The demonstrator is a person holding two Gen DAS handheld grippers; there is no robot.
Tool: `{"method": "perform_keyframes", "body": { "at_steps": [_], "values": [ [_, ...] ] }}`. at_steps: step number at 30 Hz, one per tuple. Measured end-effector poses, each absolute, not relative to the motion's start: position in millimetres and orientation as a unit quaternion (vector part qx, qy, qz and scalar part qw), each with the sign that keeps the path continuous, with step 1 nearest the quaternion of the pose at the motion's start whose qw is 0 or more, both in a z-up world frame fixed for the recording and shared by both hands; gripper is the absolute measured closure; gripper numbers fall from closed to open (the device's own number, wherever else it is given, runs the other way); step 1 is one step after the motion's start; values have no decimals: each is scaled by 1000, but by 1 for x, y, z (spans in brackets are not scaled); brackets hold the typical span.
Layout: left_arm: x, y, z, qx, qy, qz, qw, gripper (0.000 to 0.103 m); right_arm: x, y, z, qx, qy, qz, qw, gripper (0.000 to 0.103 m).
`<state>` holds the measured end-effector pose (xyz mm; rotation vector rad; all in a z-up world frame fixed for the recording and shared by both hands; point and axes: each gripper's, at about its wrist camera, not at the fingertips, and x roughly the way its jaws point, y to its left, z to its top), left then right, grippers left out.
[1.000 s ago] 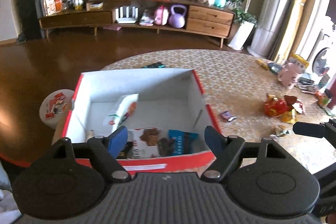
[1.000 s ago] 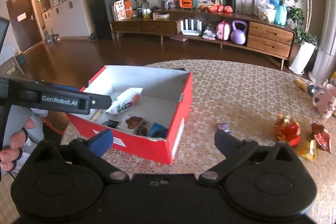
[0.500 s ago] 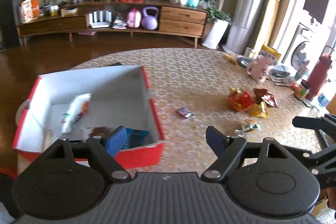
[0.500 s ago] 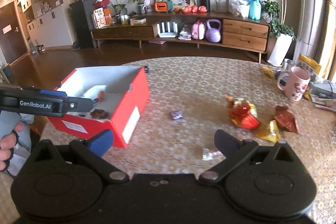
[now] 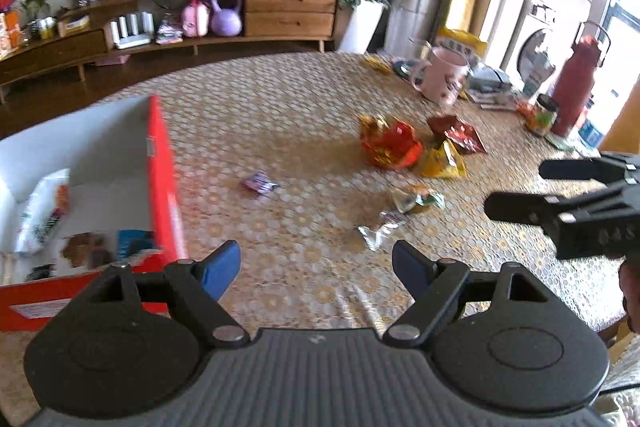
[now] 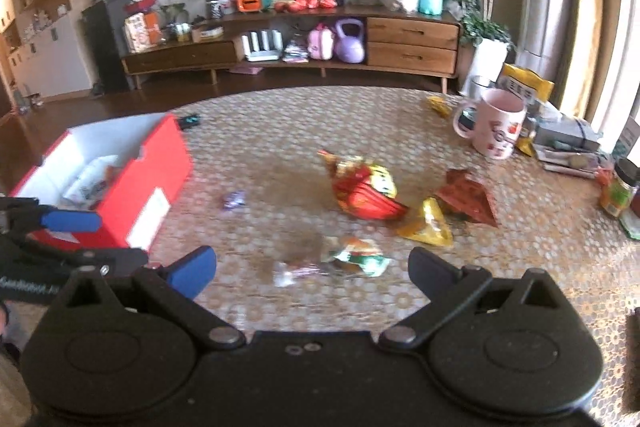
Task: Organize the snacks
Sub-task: 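Lift both tools out of the box and move them toward the remaining snacks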
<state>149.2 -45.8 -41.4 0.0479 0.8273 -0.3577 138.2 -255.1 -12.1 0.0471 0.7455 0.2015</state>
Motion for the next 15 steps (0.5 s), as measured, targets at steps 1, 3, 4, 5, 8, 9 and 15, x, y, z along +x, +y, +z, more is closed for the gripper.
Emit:
{"method": "perform_keyframes", "body": {
  "at_steps": [1,3,4,5,8,9,15],
  "values": [
    [152,-50,-45,26,403,-176,898,20,142,-260,-16,26,366,98,925,1],
    [158,-63,-55,34,414,-184,891,20,149,-268,-24,31,372,98,922,2],
    [162,-68,-60,36,419,-189,887,20,153,-272,-28,33,376,99,921,5],
    [165,-73,-65,38,423,-194,884,20,157,-276,-33,34,380,101,919,6],
    [174,-90,-80,55,433,-211,875,20,168,-285,-46,33,394,102,913,13],
    [177,-95,-85,62,433,-215,873,20,172,-287,-50,33,399,103,910,15],
    [197,-121,-108,97,426,-236,868,24,197,-290,-75,20,422,120,898,26]
  ]
}}
